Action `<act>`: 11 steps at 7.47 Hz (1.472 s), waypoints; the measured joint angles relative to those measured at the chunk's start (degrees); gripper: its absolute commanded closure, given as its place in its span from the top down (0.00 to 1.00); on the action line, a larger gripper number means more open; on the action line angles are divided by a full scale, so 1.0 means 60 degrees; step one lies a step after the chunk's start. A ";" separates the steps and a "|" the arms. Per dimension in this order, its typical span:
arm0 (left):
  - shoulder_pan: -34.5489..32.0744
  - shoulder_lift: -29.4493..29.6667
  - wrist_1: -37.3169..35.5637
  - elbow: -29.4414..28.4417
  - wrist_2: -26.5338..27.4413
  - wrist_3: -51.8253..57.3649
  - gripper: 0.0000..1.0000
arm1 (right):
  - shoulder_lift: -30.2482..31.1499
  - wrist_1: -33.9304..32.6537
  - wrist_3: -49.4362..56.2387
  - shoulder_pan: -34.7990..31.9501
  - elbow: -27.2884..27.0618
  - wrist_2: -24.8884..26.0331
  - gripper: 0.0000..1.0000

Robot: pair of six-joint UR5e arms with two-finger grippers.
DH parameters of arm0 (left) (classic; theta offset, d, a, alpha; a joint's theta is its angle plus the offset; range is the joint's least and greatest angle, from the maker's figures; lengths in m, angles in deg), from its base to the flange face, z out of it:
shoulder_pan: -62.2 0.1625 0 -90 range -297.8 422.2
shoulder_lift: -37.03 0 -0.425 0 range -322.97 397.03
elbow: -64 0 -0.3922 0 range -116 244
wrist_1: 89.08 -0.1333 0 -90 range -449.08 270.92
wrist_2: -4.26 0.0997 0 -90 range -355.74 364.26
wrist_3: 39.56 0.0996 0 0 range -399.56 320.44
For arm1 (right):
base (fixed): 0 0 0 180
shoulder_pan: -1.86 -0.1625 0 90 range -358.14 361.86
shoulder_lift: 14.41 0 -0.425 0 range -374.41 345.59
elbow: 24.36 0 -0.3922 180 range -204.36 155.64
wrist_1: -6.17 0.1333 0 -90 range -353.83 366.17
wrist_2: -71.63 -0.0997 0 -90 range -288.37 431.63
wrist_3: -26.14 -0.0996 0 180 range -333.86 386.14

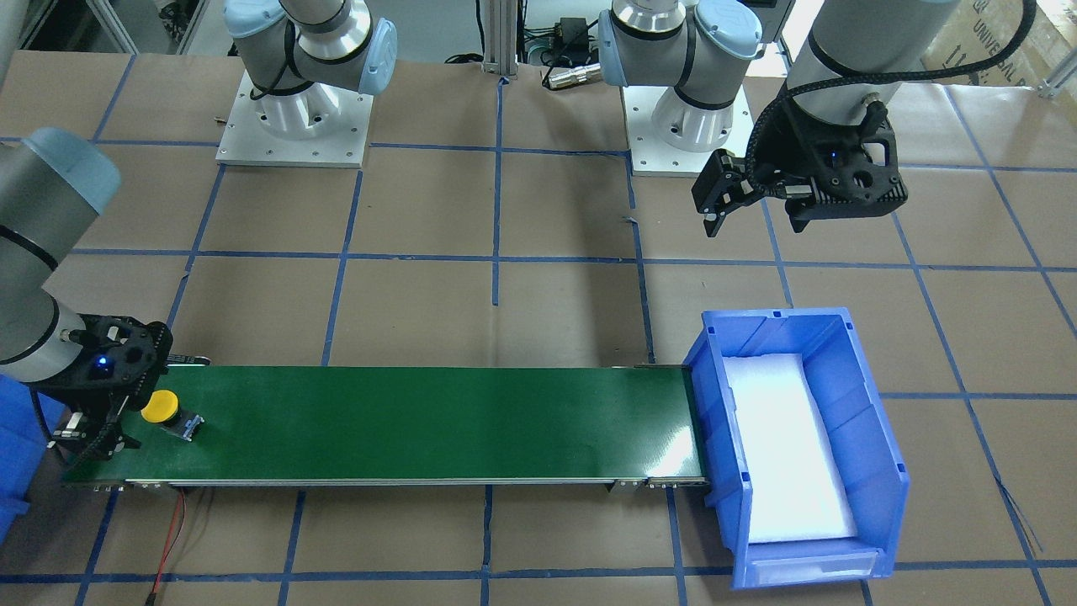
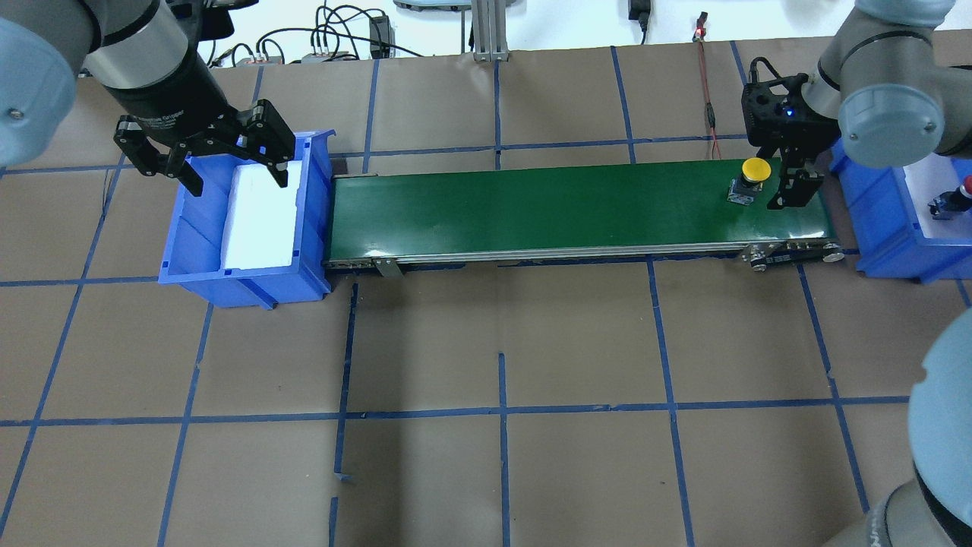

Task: Transport two buttons from left to right
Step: 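Close the right gripper on the yellow button and lift it, then carry the yellow button into the blue bin and release it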

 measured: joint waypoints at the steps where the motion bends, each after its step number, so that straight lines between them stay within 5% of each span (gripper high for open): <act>1: -0.0001 -0.0033 0.0019 0.0005 0.0004 0.0013 1.00 | 0.0001 -0.0007 0.0000 0.0000 0.0013 0.0031 0.98; 4: 0.0001 -0.0078 0.0016 0.0009 0.0011 0.0064 1.00 | -0.0005 -0.0015 0.0008 0.0000 0.0019 0.0081 0.91; 5: 0.0007 -0.0078 0.0002 0.0006 0.0014 0.0072 1.00 | -0.0026 -0.0017 0.0012 0.0002 0.0012 0.0069 0.44; 6: 0.0019 -0.0078 -0.0006 0.0000 0.0024 0.0075 1.00 | -0.0047 -0.0029 0.0108 0.0008 0.0014 0.0067 0.13; 7: 0.0023 -0.0078 -0.0012 -0.0005 0.0023 0.0077 1.00 | -0.0055 -0.0063 0.0307 0.0021 0.0032 0.0095 0.06; 11: 0.0022 -0.0070 -0.0018 0.0010 0.0007 0.0078 1.00 | 0.0098 -0.0015 0.0544 0.0110 0.0308 0.0351 0.04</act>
